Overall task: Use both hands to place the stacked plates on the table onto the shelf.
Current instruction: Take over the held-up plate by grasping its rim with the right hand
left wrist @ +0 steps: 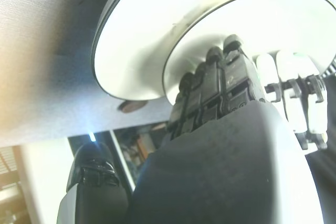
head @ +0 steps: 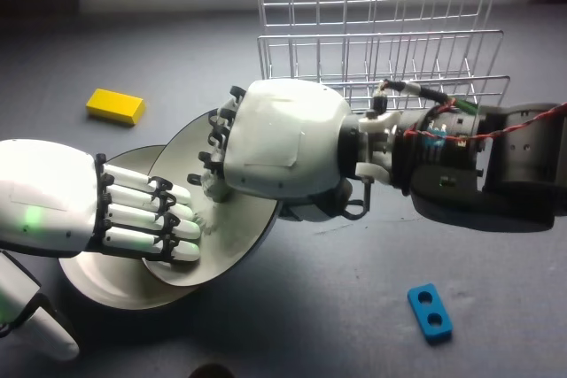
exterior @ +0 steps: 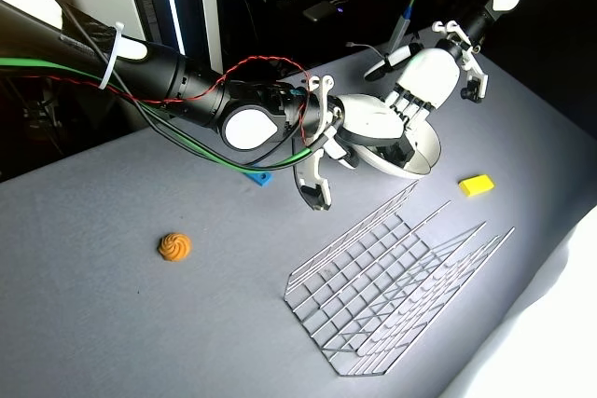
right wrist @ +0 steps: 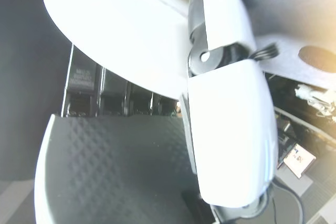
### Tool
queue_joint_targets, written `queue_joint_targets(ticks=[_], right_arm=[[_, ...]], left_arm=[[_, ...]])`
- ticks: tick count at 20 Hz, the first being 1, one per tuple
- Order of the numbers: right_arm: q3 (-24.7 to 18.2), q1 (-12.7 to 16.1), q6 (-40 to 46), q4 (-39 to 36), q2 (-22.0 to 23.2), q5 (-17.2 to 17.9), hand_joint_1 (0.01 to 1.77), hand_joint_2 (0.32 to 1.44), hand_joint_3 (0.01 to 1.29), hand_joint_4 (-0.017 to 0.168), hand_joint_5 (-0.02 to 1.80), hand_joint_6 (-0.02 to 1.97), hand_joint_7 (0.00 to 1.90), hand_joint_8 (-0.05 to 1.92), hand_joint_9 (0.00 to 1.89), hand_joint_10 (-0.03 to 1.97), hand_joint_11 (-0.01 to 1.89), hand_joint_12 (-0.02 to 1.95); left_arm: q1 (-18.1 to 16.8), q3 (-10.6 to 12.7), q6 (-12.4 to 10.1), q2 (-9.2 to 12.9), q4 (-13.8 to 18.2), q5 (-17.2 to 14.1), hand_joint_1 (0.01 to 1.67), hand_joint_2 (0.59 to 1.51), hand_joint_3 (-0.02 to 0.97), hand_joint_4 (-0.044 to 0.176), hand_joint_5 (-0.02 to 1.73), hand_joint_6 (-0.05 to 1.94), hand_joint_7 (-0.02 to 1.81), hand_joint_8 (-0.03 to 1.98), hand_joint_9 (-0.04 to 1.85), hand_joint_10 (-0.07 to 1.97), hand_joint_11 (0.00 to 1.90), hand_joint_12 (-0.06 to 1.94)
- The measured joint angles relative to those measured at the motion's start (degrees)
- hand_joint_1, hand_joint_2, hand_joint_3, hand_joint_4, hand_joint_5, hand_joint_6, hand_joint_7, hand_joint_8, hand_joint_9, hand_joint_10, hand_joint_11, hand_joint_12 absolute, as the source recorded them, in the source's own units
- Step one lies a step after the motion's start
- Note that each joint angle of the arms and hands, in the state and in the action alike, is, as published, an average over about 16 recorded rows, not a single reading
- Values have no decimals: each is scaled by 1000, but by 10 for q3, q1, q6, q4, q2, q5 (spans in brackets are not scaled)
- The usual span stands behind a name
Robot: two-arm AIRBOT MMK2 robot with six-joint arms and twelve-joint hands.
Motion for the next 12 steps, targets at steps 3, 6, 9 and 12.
queue_joint_targets(ticks=[3, 6, 9, 12], right_arm=[[2, 2, -2, 1, -3, 1, 1273, 940, 17, 1, 896, 364, 974, 218, 1020, 161, 788, 818], [1, 5, -4, 1, -4, 4, 1274, 919, 16, 0, 923, 486, 1010, 297, 1077, 181, 864, 761], [-3, 6, -4, 2, -3, 6, 1272, 901, 15, -2, 939, 596, 1039, 384, 1136, 188, 925, 748], [-9, 9, -4, 3, -1, 5, 1270, 893, 15, -2, 952, 656, 1062, 436, 1187, 163, 953, 762]], left_arm=[[-3, 1, -2, 0, 1, 0, 15, 1083, 18, -5, -5, -10, -11, -17, 21, 16, 15, -4], [-10, 1, -6, 2, 5, -1, 14, 1082, 18, -4, -5, -5, -5, -13, 21, 17, 16, -5], [-20, 2, -13, 7, 8, -2, 14, 1082, 17, -3, -4, 0, 0, -7, 22, 18, 16, -5], [-34, 2, -22, 17, 12, -2, 14, 1082, 17, -2, 0, 4, 6, 0, 23, 17, 16, -5]])
